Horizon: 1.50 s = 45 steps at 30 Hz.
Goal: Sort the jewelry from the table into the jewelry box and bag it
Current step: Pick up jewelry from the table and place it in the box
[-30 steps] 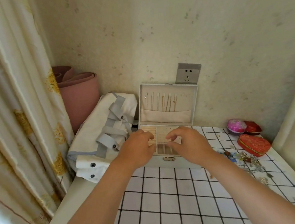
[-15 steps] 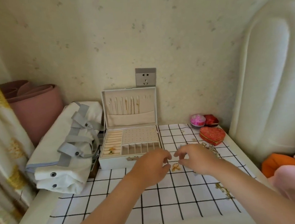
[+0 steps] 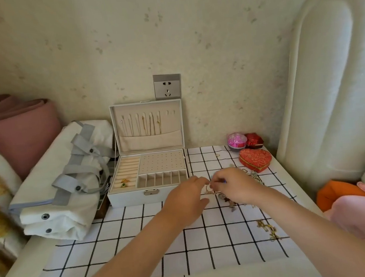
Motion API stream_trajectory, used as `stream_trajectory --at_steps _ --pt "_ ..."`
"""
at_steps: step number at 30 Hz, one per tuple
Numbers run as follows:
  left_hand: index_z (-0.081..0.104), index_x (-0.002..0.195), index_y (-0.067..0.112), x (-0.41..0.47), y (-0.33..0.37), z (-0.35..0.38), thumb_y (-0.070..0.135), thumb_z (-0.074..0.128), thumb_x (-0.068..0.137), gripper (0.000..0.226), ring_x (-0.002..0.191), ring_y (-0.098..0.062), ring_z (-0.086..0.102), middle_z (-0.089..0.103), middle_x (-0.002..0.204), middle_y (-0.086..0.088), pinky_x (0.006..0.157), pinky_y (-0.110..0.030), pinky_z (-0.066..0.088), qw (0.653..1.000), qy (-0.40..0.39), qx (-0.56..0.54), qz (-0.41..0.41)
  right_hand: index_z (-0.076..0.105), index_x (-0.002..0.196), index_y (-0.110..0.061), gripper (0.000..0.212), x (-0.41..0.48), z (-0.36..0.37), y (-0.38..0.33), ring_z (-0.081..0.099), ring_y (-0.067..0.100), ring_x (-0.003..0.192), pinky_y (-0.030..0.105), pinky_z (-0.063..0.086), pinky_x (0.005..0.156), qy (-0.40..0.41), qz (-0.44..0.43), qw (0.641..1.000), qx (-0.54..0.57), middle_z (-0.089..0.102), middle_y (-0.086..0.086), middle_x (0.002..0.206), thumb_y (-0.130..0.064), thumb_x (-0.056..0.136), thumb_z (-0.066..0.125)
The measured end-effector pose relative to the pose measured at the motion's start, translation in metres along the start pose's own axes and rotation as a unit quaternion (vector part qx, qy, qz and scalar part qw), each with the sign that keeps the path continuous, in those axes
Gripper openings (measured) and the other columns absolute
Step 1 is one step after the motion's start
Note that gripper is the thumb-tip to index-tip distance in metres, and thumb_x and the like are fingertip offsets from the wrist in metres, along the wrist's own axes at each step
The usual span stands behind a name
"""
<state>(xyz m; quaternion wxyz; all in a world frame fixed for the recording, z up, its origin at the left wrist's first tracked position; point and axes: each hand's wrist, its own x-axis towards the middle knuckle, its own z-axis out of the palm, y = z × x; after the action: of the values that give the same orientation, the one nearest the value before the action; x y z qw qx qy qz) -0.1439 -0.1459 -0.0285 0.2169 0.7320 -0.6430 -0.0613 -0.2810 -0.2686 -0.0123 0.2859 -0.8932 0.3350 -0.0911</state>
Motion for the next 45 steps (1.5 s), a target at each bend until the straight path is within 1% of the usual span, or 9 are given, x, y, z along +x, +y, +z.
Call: stream_trajectory --at_steps 6,11,16,20,24,28,35,39,45 --pt "0.062 0.117 0.025 0.007 0.002 -0.003 0.025 0.063 0.094 0.023 0.08 -0.003 0.06 0.068 0.099 0.013 0.078 -0.025 0.052 0.986 0.07 -0.143 -0.057 0.074 0.087 -0.02 0.017 -0.002 -0.011 -0.003 0.054 0.013 0.05 0.024 0.045 0.051 -0.003 0.013 0.986 0.164 0.072 -0.007 0.074 -0.02 0.098 0.062" --pt "0.07 0.093 0.023 0.008 0.0 -0.002 0.022 0.065 0.092 0.006 0.066 0.0 0.059 0.066 0.076 0.015 0.067 -0.025 0.051 0.973 0.049 -0.205 -0.097 0.077 0.091 -0.022 0.013 -0.001 -0.01 0.0 0.055 0.008 0.05 0.023 0.046 0.053 -0.017 0.009 0.987 0.16 0.076 -0.004 0.085 -0.022 0.096 0.065" --pt "0.067 0.088 0.023 0.007 0.0 -0.007 0.026 0.061 0.093 0.008 0.074 -0.006 0.061 0.067 0.08 0.009 0.07 -0.025 0.052 0.978 0.054 -0.171 -0.109 0.075 0.108 -0.032 0.018 0.002 -0.011 0.013 0.065 0.005 0.099 0.029 0.052 0.089 -0.007 0.013 0.999 -0.036 0.07 -0.017 0.108 -0.031 0.097 0.061" --pt "0.066 0.087 0.024 0.008 -0.006 -0.009 0.025 0.061 0.092 0.007 0.081 -0.006 0.058 0.063 0.089 0.01 0.072 -0.022 0.049 0.981 0.064 -0.153 -0.104 0.068 0.123 -0.034 0.027 -0.001 -0.004 0.016 0.061 0.014 0.115 0.026 0.045 0.085 -0.042 0.014 0.983 -0.18 0.065 -0.01 0.129 -0.031 0.099 0.056" --pt "0.064 0.088 0.026 0.007 -0.007 -0.011 0.028 0.061 0.093 0.006 0.08 -0.004 0.053 0.057 0.087 0.015 0.069 -0.019 0.04 0.986 0.051 -0.135 -0.087 0.072 0.114 -0.036 0.026 0.003 0.003 0.013 0.066 0.017 0.101 0.024 0.043 0.072 -0.04 0.012 0.969 -0.242 0.071 -0.007 0.114 -0.026 0.098 0.056" --pt "0.064 0.09 0.027 0.004 -0.005 -0.012 0.032 0.06 0.094 0.008 0.071 -0.002 0.05 0.053 0.078 0.017 0.062 -0.018 0.038 0.988 0.037 -0.128 -0.082 0.073 0.096 -0.031 0.013 0.004 0.003 0.012 0.064 0.011 0.087 0.027 0.051 0.072 -0.045 0.034 0.976 -0.209 0.07 -0.011 0.096 -0.025 0.09 0.063" --pt "0.064 0.091 0.026 0.002 -0.007 -0.019 0.032 0.059 0.095 0.009 0.079 -0.004 0.057 0.062 0.088 0.015 0.07 -0.021 0.047 0.988 0.026 -0.127 -0.079 0.07 0.082 -0.03 0.008 0.007 -0.007 0.011 0.065 0.006 0.079 0.028 0.055 0.072 -0.02 0.067 0.997 -0.042 0.069 -0.011 0.083 -0.022 0.082 0.072" --pt "0.064 0.089 0.025 0.003 -0.01 -0.026 0.03 0.059 0.094 0.008 0.078 -0.005 0.058 0.064 0.086 0.013 0.069 -0.022 0.048 0.985 0.021 -0.145 -0.087 0.074 0.083 -0.02 0.006 0.006 -0.014 0.008 0.067 0.012 0.056 0.023 0.049 0.055 -0.02 0.091 0.994 0.055 0.074 -0.002 0.082 -0.015 0.084 0.075" --pt "0.065 0.088 0.024 -0.001 -0.014 -0.034 0.028 0.059 0.093 0.009 0.077 -0.007 0.059 0.064 0.084 0.012 0.073 -0.027 0.052 0.986 0.002 -0.146 -0.079 0.068 0.093 -0.018 0.006 0.001 -0.011 0.004 0.068 0.019 0.052 0.022 0.048 0.053 -0.028 0.108 0.99 0.085 0.074 0.001 0.096 -0.012 0.091 0.069"
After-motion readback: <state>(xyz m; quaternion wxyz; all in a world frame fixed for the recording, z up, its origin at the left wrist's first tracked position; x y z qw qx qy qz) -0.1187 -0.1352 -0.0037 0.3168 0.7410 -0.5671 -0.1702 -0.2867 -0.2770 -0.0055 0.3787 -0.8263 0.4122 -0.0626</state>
